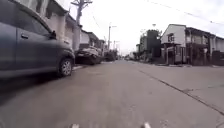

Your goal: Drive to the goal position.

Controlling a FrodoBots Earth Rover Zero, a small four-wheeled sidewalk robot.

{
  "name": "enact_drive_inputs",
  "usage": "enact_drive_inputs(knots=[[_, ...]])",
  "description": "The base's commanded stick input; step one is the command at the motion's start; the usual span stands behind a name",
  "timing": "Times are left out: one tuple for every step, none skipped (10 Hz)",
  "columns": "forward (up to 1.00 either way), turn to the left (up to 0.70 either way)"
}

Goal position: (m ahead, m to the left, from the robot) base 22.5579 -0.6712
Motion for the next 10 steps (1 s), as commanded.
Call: enact_drive_inputs(knots=[[0.7, 0.0], [0.7, 0.0], [0.7, 0.0], [0.7, 0.0], [0.7, 0.0], [0.7, 0.0], [0.7, 0.0], [0.7, 0.0], [0.7, 0.0], [0.7, 0.0]])
